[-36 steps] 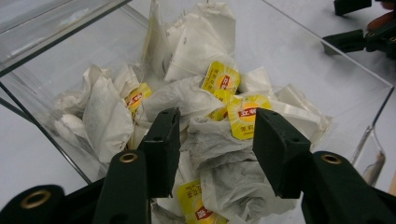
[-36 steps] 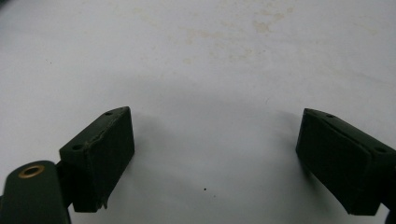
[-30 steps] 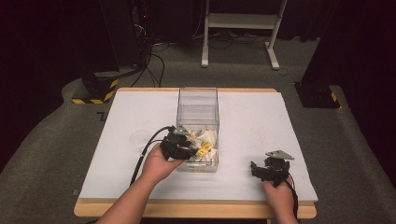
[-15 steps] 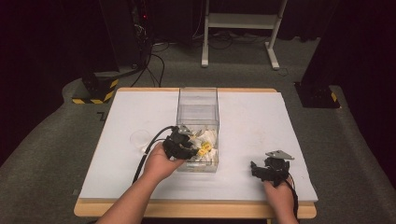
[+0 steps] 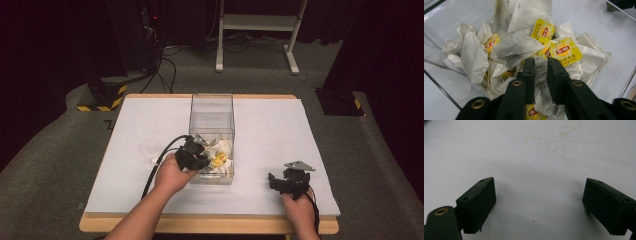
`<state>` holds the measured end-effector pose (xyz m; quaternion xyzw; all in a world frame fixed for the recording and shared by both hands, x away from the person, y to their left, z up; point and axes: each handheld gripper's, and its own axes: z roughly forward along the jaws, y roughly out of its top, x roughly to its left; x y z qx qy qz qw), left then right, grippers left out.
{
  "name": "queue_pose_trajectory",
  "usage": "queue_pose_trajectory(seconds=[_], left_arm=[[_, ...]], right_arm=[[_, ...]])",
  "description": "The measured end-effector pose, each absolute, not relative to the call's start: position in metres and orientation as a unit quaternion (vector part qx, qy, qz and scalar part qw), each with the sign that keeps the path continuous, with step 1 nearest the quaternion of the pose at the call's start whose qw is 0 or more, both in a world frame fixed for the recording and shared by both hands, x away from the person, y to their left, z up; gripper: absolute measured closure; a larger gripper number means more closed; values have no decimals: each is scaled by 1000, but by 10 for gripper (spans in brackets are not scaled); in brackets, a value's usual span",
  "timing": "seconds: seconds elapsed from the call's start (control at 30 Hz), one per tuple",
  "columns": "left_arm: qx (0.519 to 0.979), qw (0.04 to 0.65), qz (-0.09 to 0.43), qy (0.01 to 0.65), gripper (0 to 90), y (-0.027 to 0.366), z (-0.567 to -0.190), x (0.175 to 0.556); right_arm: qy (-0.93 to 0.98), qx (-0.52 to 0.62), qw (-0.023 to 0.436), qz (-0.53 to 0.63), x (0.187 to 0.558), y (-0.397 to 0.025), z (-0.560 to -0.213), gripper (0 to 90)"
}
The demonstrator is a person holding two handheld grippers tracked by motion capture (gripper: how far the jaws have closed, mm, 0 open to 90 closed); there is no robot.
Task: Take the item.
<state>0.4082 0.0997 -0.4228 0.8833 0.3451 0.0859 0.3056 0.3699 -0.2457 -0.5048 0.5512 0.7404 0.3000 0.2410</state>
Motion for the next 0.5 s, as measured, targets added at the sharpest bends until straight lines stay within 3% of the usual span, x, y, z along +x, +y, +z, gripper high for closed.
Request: queue_pose_trajectory(seconds=[0.2,0.5], left_arm=[[883,310,90,340,892,102,-423,406],[869,346,94,340,900,108,-420,399]], right_arm=[[740,551,241,300,370,-246,-505,117],[740,551,241,300,370,-246,-505,117]])
